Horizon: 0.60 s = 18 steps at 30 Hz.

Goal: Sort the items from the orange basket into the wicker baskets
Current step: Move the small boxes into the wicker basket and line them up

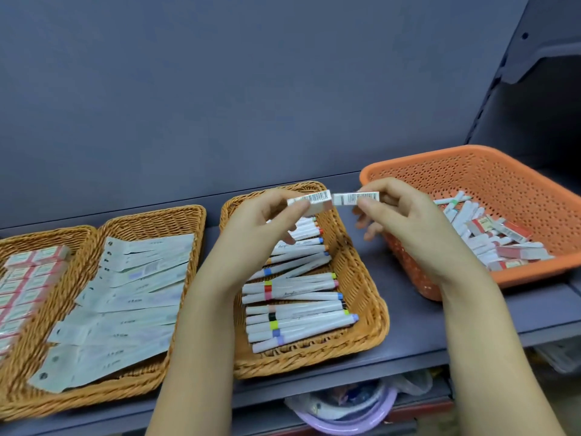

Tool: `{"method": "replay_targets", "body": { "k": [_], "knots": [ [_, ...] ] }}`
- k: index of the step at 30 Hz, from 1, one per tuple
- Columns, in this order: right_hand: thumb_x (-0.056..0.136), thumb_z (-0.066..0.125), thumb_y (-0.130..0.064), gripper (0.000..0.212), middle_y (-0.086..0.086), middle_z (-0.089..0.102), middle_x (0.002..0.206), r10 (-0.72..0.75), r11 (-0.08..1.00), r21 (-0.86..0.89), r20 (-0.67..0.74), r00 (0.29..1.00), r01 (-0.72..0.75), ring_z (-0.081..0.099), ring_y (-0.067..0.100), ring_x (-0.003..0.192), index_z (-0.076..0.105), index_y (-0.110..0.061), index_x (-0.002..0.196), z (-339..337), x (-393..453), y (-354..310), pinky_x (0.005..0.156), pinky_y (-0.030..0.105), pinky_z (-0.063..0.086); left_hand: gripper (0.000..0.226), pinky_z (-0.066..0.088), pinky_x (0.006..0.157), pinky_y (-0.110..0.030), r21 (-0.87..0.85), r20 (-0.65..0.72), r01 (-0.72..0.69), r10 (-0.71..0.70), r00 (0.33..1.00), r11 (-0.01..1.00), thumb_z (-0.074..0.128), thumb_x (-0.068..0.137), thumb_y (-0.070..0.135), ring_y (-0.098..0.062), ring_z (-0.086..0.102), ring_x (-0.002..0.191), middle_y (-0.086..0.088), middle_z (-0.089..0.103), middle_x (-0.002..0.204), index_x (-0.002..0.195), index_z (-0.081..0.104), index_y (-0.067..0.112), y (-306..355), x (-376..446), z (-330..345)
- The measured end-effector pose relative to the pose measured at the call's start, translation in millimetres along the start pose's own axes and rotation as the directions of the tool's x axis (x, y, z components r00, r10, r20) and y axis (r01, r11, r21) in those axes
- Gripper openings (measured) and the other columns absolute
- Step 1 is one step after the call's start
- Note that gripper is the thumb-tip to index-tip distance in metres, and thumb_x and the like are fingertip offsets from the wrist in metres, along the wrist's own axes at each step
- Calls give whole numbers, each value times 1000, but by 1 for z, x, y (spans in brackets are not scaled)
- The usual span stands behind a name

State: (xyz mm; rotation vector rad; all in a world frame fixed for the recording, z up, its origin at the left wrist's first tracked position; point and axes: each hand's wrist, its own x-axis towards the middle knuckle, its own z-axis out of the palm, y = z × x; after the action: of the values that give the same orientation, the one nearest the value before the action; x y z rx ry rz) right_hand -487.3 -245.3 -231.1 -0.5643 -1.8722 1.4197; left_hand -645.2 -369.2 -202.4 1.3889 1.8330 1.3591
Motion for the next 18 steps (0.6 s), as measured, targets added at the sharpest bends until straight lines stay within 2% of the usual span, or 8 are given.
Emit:
{"method": "replay_targets", "body": {
  "k": [3,6,8,12,15,18],
  "knots": [
    [88,58,-42,32,-1,62,68,4,997,-76,-63,998,-9,60,12,60,58,-11,78,20,1,-5,63,25,48,29,43,55,-9,-20,-10,11,-11,1000,1000,43,99,32,0,52,60,16,61,64,78,63,28,-6,-2,-12],
    [88,53,-46,44,-2,56,59,-14,995,-104,-129,991,1,57,15,55,58,-5,74,36,-2,-11,63,28,45,26,45,56,-15,-73,6,4,-4,1000,997,42,100,30,0,51,62,14,61,67,88,65,26,-11,-7,-20],
    [92,55,-37,35,-3,57,59,8,1000,-15,-143,990,-10,54,14,55,61,-10,71,44,-5,-13,62,27,45,23,46,56,-17,-85,12,-2,3,1000,996,42,100,28,0,53,64,11,61,73,104,65,24,-14,-12,-22],
    [91,55,-23,17,-1,61,70,74,979,200,-131,989,-47,54,10,58,68,-13,87,52,-8,-16,48,18,44,26,47,55,-18,-96,33,-13,17,999,995,39,101,24,2,53,65,19,59,75,109,63,28,-17,-22,-18],
    [92,56,-20,10,3,58,67,54,987,158,-129,990,-33,54,12,53,65,-21,97,51,-11,-13,45,19,42,21,49,58,-20,-104,86,18,-9,996,994,51,95,27,-1,54,71,16,62,83,113,60,32,-18,-30,-15],
    [90,59,-21,5,1,59,62,37,989,145,-93,995,-24,53,12,51,64,-22,90,51,-14,-11,42,20,41,31,51,61,-23,-72,123,37,-28,992,997,64,88,24,-14,58,77,5,64,97,116,56,36,-20,-39,-13]
  ]
}}
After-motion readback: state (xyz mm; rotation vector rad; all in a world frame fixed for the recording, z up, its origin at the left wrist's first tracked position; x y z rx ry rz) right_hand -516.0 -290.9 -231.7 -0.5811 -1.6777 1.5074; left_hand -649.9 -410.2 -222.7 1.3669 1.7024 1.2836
